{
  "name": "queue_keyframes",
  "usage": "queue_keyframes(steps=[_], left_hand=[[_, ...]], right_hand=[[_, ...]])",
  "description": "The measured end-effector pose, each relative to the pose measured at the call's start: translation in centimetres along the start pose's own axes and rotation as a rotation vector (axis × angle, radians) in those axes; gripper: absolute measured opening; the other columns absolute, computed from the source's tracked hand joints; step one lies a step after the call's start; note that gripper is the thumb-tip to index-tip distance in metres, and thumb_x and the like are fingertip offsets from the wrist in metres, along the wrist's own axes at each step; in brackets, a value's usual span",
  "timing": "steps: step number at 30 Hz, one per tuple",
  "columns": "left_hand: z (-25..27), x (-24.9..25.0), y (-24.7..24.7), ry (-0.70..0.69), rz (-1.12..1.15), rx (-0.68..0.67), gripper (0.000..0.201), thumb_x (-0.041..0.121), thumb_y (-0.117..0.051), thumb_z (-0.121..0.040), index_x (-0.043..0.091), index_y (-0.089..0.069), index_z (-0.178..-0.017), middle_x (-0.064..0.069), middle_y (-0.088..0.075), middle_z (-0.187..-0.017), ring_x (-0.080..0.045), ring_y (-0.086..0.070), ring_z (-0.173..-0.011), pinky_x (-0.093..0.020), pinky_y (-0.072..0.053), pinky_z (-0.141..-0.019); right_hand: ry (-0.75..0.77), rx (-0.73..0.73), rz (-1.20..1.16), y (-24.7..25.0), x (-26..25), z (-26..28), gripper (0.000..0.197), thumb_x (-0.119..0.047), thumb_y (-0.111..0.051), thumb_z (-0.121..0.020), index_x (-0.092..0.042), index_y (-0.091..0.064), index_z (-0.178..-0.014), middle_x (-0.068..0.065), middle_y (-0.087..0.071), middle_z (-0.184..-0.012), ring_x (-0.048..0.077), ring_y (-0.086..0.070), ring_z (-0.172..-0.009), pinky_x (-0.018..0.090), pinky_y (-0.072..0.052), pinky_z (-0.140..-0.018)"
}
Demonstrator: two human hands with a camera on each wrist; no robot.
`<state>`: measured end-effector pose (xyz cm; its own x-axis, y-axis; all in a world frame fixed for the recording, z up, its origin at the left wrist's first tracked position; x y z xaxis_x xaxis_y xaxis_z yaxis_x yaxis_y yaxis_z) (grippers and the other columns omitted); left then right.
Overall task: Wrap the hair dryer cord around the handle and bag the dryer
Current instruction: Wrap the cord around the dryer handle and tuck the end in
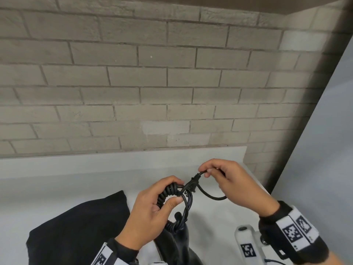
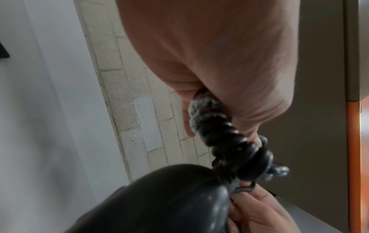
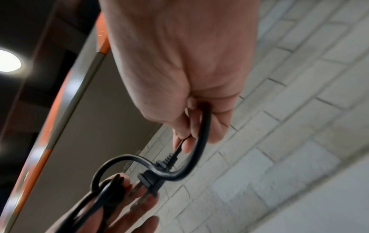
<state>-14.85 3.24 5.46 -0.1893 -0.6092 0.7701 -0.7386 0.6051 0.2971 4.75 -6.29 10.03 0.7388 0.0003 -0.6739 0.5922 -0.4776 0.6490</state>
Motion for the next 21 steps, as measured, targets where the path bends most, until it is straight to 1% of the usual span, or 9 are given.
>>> queue_keyframes(steps=[1, 3, 4, 7, 9, 12, 16, 18, 21], left_hand=[[0.0, 0.1, -0.1, 0.003, 0.019, 0.010, 0.027, 0.035, -0.065, -0.088, 0.035, -0.064, -0.115, 0.011, -0.072, -0.111, -0.014, -0.068, -0.107, -0.018, -0.049, -0.091], [0.1, 0.1, -0.2, 0.014, 0.046, 0.026, 0.027, 0.034, -0.066, -0.087, 0.033, -0.065, -0.114, 0.009, -0.073, -0.110, -0.016, -0.069, -0.106, -0.019, -0.050, -0.091], [0.1, 0.1, -0.2, 0.020, 0.063, 0.030, 0.027, 0.033, -0.067, -0.087, 0.033, -0.065, -0.114, 0.008, -0.073, -0.110, -0.017, -0.069, -0.105, -0.020, -0.051, -0.091], [0.2, 0.2, -0.2, 0.049, 0.139, 0.042, 0.027, 0.031, -0.069, -0.084, 0.031, -0.067, -0.111, 0.005, -0.074, -0.106, -0.017, -0.070, -0.102, -0.017, -0.051, -0.087], [0.3, 0.3, -0.1, 0.087, 0.207, 0.059, 0.026, 0.029, -0.074, -0.081, 0.031, -0.069, -0.106, 0.004, -0.074, -0.101, -0.015, -0.071, -0.095, -0.015, -0.051, -0.083], [0.3, 0.0, 0.0, 0.138, 0.296, 0.070, 0.026, 0.030, -0.077, -0.076, 0.028, -0.072, -0.101, -0.002, -0.074, -0.098, -0.016, -0.071, -0.090, -0.018, -0.053, -0.079], [0.0, -0.3, 0.1, 0.182, 0.376, 0.087, 0.028, 0.028, -0.080, -0.069, 0.023, -0.074, -0.095, -0.007, -0.073, -0.092, -0.018, -0.070, -0.083, -0.022, -0.054, -0.073], [-0.1, -0.4, 0.2, 0.200, 0.434, 0.106, 0.028, 0.021, -0.084, -0.065, 0.018, -0.074, -0.091, -0.008, -0.073, -0.086, -0.017, -0.069, -0.075, -0.021, -0.054, -0.069], [-0.4, -0.3, 0.1, 0.250, 0.533, 0.133, 0.032, 0.006, -0.084, -0.057, 0.004, -0.072, -0.087, -0.009, -0.072, -0.075, -0.017, -0.068, -0.062, -0.020, -0.053, -0.059]], right_hand=[[-0.058, -0.016, -0.094, -0.6, 0.3, 0.0, 0.031, -0.006, -0.047, -0.099, -0.026, -0.071, -0.098, -0.011, -0.066, -0.081, -0.002, -0.053, -0.058, 0.012, -0.042, -0.059], [-0.146, -0.063, -0.254, -2.0, 0.9, 0.2, 0.033, -0.006, -0.046, -0.099, -0.026, -0.072, -0.096, -0.011, -0.064, -0.078, 0.001, -0.045, -0.055, 0.018, -0.042, -0.055], [-0.178, -0.094, -0.329, -2.8, 1.0, 0.4, 0.033, -0.005, -0.045, -0.100, -0.024, -0.072, -0.096, -0.009, -0.063, -0.077, 0.003, -0.042, -0.054, 0.018, -0.041, -0.053], [-0.263, -0.183, -0.559, -4.7, 1.0, 1.0, 0.035, -0.002, -0.042, -0.101, -0.017, -0.073, -0.095, 0.000, -0.056, -0.077, 0.009, -0.031, -0.052, 0.019, -0.033, -0.047], [-0.301, -0.222, -0.667, -5.4, 1.2, 1.5, 0.037, 0.000, -0.041, -0.101, -0.015, -0.074, -0.094, 0.001, -0.053, -0.076, 0.012, -0.026, -0.053, 0.022, -0.029, -0.048], [-0.316, -0.261, -0.671, -6.2, 1.5, 2.0, 0.034, -0.001, -0.040, -0.101, -0.013, -0.072, -0.096, 0.001, -0.054, -0.076, 0.010, -0.028, -0.052, 0.023, -0.031, -0.049], [-0.331, -0.250, -0.673, -6.7, 1.7, 2.5, 0.029, -0.002, -0.040, -0.101, -0.008, -0.069, -0.099, 0.001, -0.055, -0.076, 0.009, -0.031, -0.050, 0.022, -0.034, -0.049], [-0.326, -0.256, -0.680, -6.9, 1.6, 2.9, 0.029, -0.002, -0.041, -0.101, -0.010, -0.069, -0.097, 0.003, -0.055, -0.077, 0.008, -0.032, -0.050, 0.022, -0.034, -0.049], [-0.315, -0.271, -0.722, -7.5, 1.1, 3.4, 0.033, -0.002, -0.041, -0.101, -0.015, -0.069, -0.089, 0.004, -0.056, -0.077, 0.009, -0.031, -0.050, 0.022, -0.034, -0.049]])
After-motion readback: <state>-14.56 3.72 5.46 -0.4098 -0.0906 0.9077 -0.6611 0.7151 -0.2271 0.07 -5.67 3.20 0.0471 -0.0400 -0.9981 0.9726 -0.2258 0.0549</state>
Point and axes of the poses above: each hand's wrist, its own z-axis away from the middle knuckle, its own y-axis out of the back of the hand, x = y × z, the point moved 4 cm from there along -z, towards the middle knuckle
